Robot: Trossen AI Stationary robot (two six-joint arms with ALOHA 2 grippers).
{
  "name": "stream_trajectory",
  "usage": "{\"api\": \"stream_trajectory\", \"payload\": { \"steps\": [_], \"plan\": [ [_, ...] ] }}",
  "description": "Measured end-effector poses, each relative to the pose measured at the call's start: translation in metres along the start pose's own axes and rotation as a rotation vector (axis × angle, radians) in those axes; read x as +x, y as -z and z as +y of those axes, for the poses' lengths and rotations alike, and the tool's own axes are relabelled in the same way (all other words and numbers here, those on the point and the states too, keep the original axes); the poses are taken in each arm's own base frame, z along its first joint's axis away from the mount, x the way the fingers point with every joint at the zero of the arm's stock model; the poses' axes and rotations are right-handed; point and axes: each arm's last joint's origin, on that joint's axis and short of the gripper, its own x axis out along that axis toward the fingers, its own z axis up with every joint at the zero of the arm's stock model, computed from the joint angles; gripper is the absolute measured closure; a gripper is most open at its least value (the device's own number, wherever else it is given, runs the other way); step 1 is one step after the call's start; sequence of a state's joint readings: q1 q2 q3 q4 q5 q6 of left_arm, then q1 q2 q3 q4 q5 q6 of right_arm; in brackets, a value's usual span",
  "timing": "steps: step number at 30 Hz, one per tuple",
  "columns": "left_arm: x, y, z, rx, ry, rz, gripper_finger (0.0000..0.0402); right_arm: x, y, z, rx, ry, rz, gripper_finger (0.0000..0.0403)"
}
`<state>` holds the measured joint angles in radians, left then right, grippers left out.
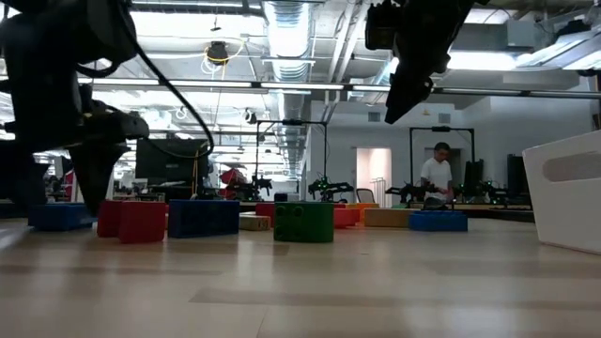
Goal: Sort blocks by size
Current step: Put the big blue game piece into the gray bin
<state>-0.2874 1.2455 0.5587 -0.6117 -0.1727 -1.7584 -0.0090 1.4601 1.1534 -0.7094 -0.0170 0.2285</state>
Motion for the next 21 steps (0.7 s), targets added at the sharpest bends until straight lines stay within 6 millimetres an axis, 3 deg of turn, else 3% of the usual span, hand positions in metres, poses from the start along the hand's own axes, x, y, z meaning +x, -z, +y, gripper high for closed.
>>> {"api": "stream_trajectory", "payload": {
  "steps": [5, 12, 17, 21],
  "plan": [
    [0.001, -0.005, 0.001, 0.054, -0.012, 0.004, 0.0151, 0.000, 0.000, 0.000, 0.015, 0.000, 0.001, 0.0154],
    [0.000, -0.015, -0.002, 0.201, 0.003, 0.022, 0.0280, -0.001, 0.005, 0.004, 0.019, -0.001, 0.035, 0.0154],
    [-0.014, -0.029, -0.006, 0.229, 0.132, -0.017, 0.0281, -0.013, 0.012, 0.005, 0.011, -0.001, 0.064, 0.0154],
    [-0.037, -0.046, -0.011, 0.239, 0.314, -0.097, 0.0281, -0.032, 0.010, 0.005, -0.006, -0.022, -0.022, 0.0154]
  ]
}}
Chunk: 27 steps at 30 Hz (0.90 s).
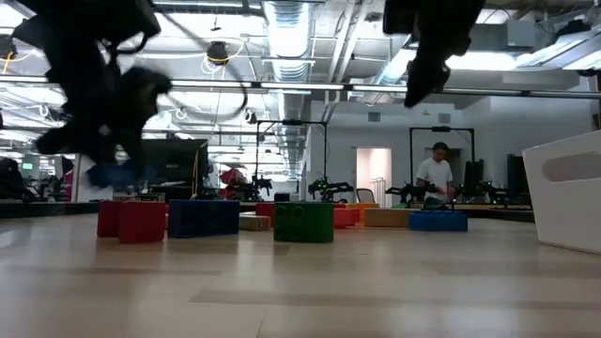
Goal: Sort blocks by size
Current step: Put the big blue game piece into the gray bin
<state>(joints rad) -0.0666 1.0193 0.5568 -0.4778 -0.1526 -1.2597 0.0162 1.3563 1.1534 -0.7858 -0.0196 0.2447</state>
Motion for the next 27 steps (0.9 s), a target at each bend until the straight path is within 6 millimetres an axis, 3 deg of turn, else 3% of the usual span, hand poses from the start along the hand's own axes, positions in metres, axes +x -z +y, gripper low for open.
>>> {"api": "stream_trajectory", "payload": {
  "steps": [8, 17, 22, 27],
  "plan": [
    [-0.023, -0.044, -0.021, 0.158, 0.428, -0.150, 0.0281, -0.012, -0.023, 0.015, -0.102, -0.084, -0.275, 0.0154],
    [0.000, -0.082, -0.036, 0.160, 0.756, -0.085, 0.0281, 0.004, -0.060, 0.026, -0.170, -0.061, -0.389, 0.0154],
    [0.008, -0.095, -0.045, 0.157, 0.859, -0.187, 0.0281, 0.012, -0.065, 0.016, 0.072, -0.062, -0.372, 0.0152],
    [0.006, -0.105, -0.056, 0.297, 0.874, -0.379, 0.0281, 0.015, -0.071, 0.013, 0.252, -0.095, -0.399, 0.0152]
  ]
}}
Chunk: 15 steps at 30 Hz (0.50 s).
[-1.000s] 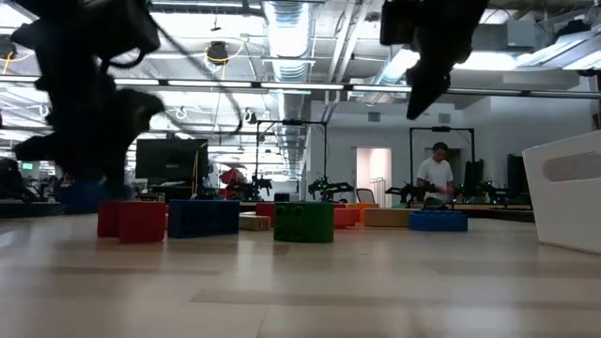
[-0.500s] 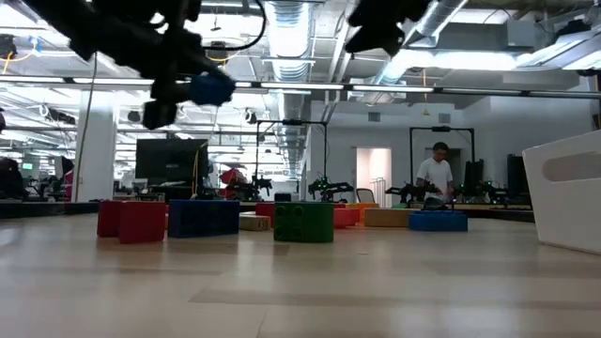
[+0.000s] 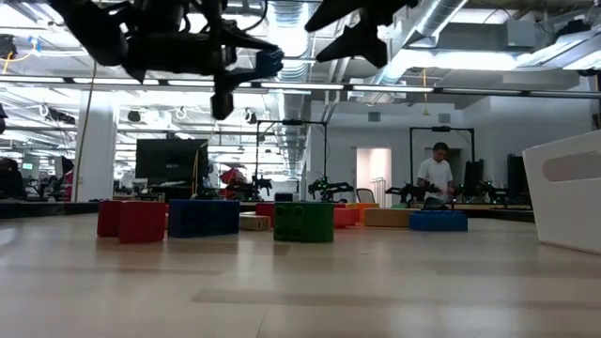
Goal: Sort blocks by size
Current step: Put the big blue game piece into the gray bin
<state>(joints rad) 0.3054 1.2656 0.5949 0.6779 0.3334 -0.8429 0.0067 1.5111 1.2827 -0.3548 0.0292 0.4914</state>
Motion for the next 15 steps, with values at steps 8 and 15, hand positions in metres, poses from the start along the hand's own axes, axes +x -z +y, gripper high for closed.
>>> {"api": "stream_trajectory", "payload": {
  "steps": [8, 15],
  "plan": [
    [0.012, -0.033, -0.030, 0.304, 0.094, -0.124, 0.0275, 0.004, -0.010, 0.000, 0.068, -0.041, -0.094, 0.0152],
    [0.017, -0.044, -0.051, 0.432, 0.176, -0.140, 0.0273, 0.003, -0.022, -0.003, 0.050, -0.065, -0.182, 0.0152]
  ]
}}
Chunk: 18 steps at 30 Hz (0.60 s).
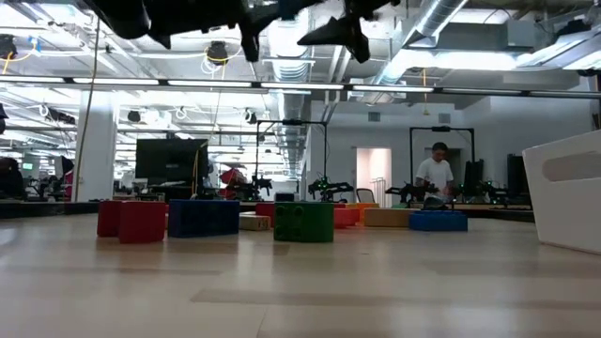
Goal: Sort blocks by size
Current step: Put the big blue game piece into the gray bin
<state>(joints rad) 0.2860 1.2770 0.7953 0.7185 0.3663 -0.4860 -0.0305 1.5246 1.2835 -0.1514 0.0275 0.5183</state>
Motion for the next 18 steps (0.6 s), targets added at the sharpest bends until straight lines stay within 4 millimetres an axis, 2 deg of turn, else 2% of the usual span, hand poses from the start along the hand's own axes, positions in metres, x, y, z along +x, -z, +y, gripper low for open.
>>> {"api": "stream_trajectory", "payload": {
  "steps": [10, 18],
  "plan": [
    [0.001, 0.001, -0.002, 0.016, -0.004, -0.002, 0.0272, 0.000, -0.005, 0.007, -0.081, -0.071, -0.061, 0.0152],
    [0.001, 0.000, -0.003, 0.021, -0.007, -0.012, 0.0272, 0.001, -0.011, 0.001, -0.129, -0.067, -0.091, 0.0152]
  ]
}}
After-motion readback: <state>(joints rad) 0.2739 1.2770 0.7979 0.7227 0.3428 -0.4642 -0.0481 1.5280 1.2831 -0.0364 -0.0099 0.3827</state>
